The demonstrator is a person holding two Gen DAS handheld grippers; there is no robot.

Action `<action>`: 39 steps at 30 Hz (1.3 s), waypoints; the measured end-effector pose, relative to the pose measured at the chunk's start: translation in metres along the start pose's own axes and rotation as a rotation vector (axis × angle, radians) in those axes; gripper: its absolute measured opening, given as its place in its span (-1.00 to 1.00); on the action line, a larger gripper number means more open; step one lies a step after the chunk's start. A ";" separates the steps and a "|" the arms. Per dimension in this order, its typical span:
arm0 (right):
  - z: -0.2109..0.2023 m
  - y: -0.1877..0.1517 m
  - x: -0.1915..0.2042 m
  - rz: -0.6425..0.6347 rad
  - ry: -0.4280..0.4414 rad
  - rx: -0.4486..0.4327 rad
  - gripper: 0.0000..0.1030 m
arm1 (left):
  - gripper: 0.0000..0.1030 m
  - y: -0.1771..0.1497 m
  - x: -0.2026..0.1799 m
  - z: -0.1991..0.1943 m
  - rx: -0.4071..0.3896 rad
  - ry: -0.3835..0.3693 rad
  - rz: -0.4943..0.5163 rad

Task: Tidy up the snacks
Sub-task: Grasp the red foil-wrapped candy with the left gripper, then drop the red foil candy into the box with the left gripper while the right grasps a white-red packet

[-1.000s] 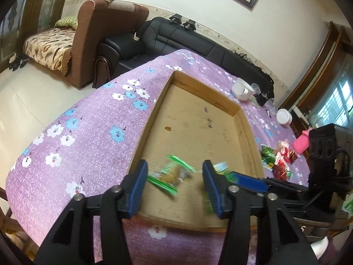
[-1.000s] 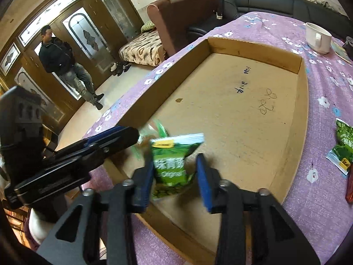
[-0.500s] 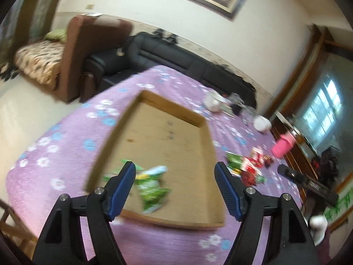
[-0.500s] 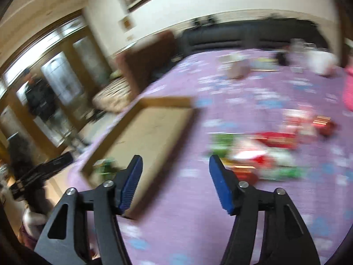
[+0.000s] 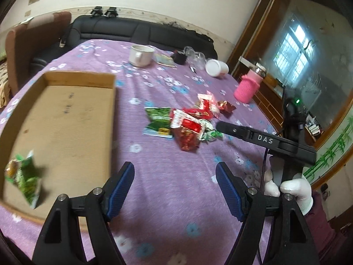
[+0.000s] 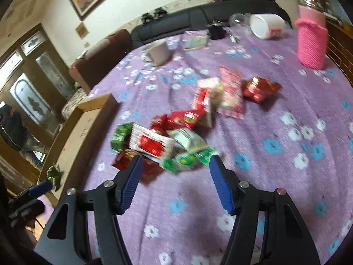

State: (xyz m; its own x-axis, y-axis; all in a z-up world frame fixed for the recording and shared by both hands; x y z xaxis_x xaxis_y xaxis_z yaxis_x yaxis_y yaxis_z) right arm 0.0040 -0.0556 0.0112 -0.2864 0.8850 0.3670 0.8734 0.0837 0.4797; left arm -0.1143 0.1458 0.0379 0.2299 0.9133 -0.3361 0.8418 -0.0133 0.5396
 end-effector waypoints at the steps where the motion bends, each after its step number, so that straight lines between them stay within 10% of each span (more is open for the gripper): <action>1: 0.001 0.002 0.005 -0.019 0.019 0.000 0.26 | 0.48 0.003 -0.004 0.006 0.002 -0.008 0.002; 16: -0.003 0.013 -0.052 0.164 0.117 -0.086 0.26 | 0.45 0.045 -0.039 0.114 0.102 0.073 0.075; 21: 0.001 0.011 -0.053 0.176 0.131 -0.072 0.26 | -0.17 0.048 -0.035 0.122 0.124 0.135 0.069; 33: 0.015 0.006 -0.041 0.112 0.114 -0.030 0.26 | -0.18 0.027 -0.005 0.040 -0.004 -0.034 -0.055; 39: 0.017 0.004 0.004 -0.096 0.036 -0.005 0.26 | -0.18 0.010 0.034 -0.015 -0.084 0.009 -0.101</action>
Point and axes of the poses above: each gripper's, at about its wrist camera, not at the fingertips, and z roughly the way its jaws point, x to its left, y to its top, the point moved 4 cm from there along z, roughly the way its jaws point, and after that the axes turned 11 degrees about x, right-handed, at the moved point
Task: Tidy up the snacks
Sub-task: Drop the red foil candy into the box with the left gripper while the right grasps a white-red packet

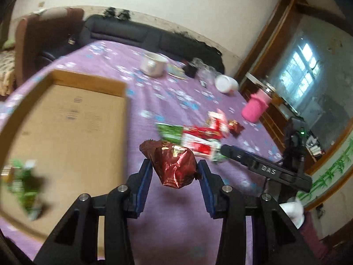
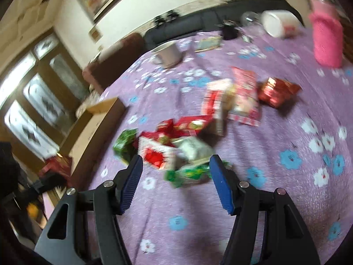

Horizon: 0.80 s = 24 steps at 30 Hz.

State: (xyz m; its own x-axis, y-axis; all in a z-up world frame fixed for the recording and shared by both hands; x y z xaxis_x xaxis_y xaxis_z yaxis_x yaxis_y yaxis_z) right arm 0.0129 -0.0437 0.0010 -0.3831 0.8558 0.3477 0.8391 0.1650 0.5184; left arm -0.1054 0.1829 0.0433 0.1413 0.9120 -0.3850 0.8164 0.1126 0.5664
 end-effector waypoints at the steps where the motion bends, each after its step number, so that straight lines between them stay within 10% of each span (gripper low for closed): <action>1: 0.001 0.002 0.011 -0.060 -0.031 0.009 0.26 | -0.18 -0.001 0.009 -0.008 -0.012 0.019 -0.006; 8: 0.048 0.013 0.046 -0.360 -0.242 0.184 0.25 | -0.18 -0.008 0.071 -0.039 -0.071 0.055 -0.121; 18: 0.067 0.012 0.054 -0.410 -0.261 0.288 0.23 | -0.18 -0.014 0.098 -0.042 -0.083 0.042 -0.181; 24: 0.047 -0.006 0.058 -0.359 -0.232 0.257 -0.34 | -0.18 -0.016 0.096 -0.044 -0.088 0.027 -0.175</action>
Point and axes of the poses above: each gripper's, at about its wrist camera, not at the fingertips, and z roughly the way its jaws point, x to its left, y to its top, the point moved 4 cm from there along z, roughly the way its jaws point, and after that the axes turned 11 degrees about x, right-handed, at the moved point
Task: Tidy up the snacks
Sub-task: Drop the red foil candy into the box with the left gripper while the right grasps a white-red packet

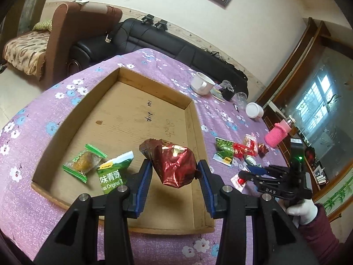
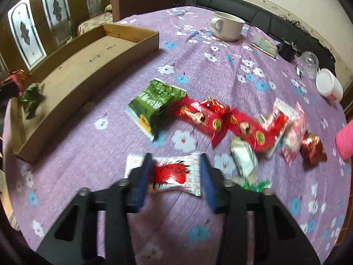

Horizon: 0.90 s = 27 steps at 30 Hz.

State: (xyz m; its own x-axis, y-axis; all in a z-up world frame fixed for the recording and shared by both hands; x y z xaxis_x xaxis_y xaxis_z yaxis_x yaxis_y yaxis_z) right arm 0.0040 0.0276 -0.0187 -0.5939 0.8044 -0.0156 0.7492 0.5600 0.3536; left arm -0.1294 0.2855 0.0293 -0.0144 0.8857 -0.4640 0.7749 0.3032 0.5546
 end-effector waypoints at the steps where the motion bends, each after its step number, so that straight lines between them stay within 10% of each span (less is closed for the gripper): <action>1: -0.003 -0.003 -0.001 0.014 0.017 -0.007 -0.37 | -0.18 0.000 0.000 -0.001 0.000 -0.002 -0.001; 4: -0.019 -0.014 -0.013 0.119 0.106 -0.047 -0.37 | -0.18 -0.002 0.000 -0.004 -0.006 -0.006 0.000; 8: -0.033 -0.032 -0.031 0.321 0.144 -0.057 0.24 | -0.18 -0.003 -0.001 -0.006 -0.012 -0.016 0.002; 13: -0.016 -0.036 -0.013 0.462 0.298 0.018 0.24 | -0.18 -0.008 -0.002 -0.004 -0.003 -0.034 0.005; 20: 0.002 -0.002 -0.007 0.579 0.172 0.020 0.26 | -0.22 -0.012 0.007 -0.021 -0.029 -0.035 0.002; 27: 0.007 0.000 0.026 0.411 -0.082 0.044 0.19 | -0.22 -0.009 0.016 -0.022 -0.033 -0.026 0.004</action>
Point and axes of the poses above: each gripper's, at about its wrist camera, not at the fingertips, and z roughly the way its jaws point, x to its left, y to its top, the point moved 4 cm from there along z, roughly the way its jaws point, and after that the axes turned 11 degrees about x, right-handed, at the moved point
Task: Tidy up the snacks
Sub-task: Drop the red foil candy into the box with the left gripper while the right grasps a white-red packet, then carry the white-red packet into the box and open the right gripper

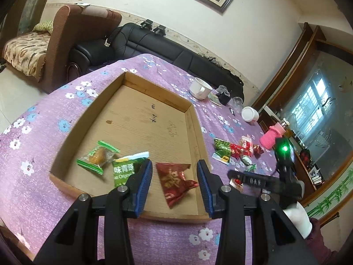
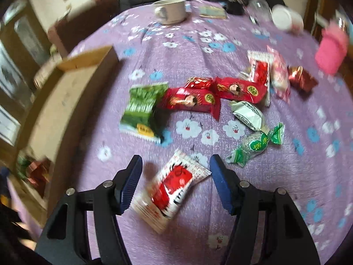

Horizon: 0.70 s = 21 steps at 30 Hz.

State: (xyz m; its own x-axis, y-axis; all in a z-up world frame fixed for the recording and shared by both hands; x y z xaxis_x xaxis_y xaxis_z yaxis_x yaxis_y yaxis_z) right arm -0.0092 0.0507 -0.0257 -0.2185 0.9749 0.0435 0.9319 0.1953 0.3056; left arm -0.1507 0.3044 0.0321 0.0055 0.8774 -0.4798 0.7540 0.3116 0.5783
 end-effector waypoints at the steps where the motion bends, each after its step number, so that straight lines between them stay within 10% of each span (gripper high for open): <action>1: -0.001 -0.005 0.000 -0.014 -0.020 -0.009 0.08 | -0.22 0.000 0.003 0.001 0.003 0.002 -0.004; 5: -0.009 -0.021 -0.002 -0.051 0.018 -0.039 -0.27 | -0.20 -0.001 0.011 0.001 0.006 0.000 -0.032; 14: -0.063 -0.008 0.032 -0.130 0.240 -0.176 -0.28 | -0.10 -0.001 0.019 -0.014 -0.030 -0.029 -0.077; 21: -0.052 0.022 0.115 -0.267 0.388 -0.115 -0.28 | 0.01 -0.001 0.027 -0.028 -0.051 -0.027 -0.092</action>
State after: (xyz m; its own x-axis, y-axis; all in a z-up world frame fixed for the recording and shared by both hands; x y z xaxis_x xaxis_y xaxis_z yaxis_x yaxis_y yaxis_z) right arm -0.0287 0.1611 0.0352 -0.5576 0.7761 0.2944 0.7955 0.3984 0.4566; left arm -0.1692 0.3378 0.0370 -0.0443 0.8340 -0.5500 0.7175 0.4096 0.5634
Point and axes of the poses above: each gripper's, at about its wrist camera, not at the fingertips, and z roughly the way its jaws point, x to its left, y to its top, the point moved 4 cm from there along z, roughly the way its jaws point, and after that the axes turned 11 degrees about x, right-handed, at the moved point
